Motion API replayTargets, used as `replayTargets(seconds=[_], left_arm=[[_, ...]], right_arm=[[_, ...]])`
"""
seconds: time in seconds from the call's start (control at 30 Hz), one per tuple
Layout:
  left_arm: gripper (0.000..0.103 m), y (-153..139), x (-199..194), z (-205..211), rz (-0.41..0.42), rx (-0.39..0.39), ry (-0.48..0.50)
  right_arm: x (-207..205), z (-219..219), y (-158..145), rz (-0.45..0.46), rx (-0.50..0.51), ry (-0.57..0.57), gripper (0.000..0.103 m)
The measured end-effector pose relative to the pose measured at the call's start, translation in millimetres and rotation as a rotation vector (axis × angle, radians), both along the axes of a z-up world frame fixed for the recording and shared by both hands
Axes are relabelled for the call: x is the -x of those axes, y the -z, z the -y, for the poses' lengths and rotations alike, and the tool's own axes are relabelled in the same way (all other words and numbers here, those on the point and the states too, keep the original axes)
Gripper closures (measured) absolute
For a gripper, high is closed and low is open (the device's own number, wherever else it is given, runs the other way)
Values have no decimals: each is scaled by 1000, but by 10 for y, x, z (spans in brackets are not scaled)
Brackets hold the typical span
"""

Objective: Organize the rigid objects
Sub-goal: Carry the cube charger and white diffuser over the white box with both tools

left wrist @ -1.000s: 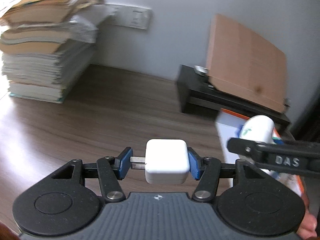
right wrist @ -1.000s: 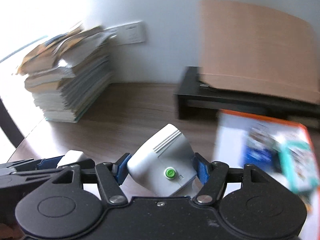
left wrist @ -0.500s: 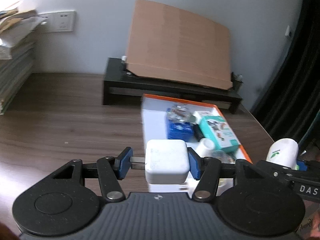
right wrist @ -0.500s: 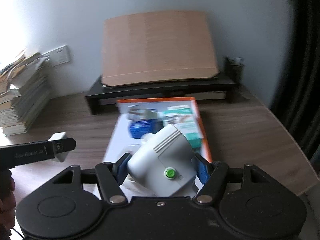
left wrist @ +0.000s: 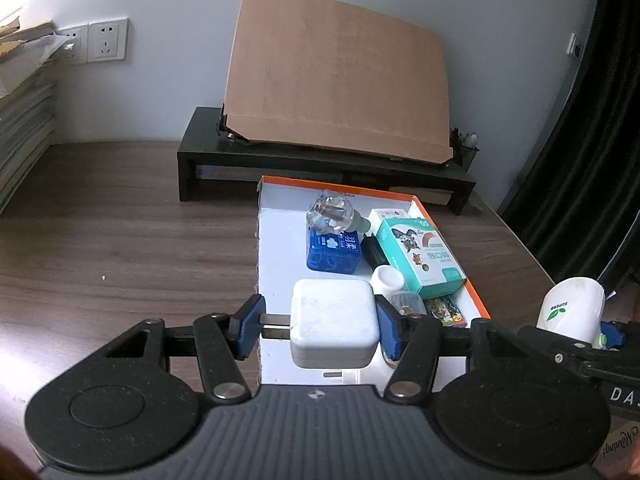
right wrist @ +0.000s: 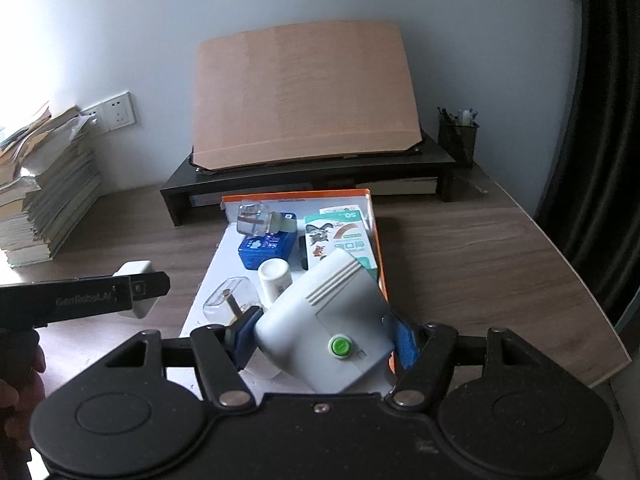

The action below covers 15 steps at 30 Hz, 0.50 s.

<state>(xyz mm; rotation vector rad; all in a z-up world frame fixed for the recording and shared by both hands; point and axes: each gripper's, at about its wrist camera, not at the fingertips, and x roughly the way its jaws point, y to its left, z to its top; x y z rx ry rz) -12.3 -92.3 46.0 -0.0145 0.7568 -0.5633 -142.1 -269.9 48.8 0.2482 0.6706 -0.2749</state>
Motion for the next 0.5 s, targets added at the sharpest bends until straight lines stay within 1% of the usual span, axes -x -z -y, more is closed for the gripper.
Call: replayTargets(seconds=[0.33,0.5], left_arm=[[45,-7,-24,-13,4,-14,-44],[45,-4,-59,19,14,-29,-49]], right_arm=[[-96,-6,27,-5,-2,-54,23],[-114,0,28,-5,-4,-65,23]])
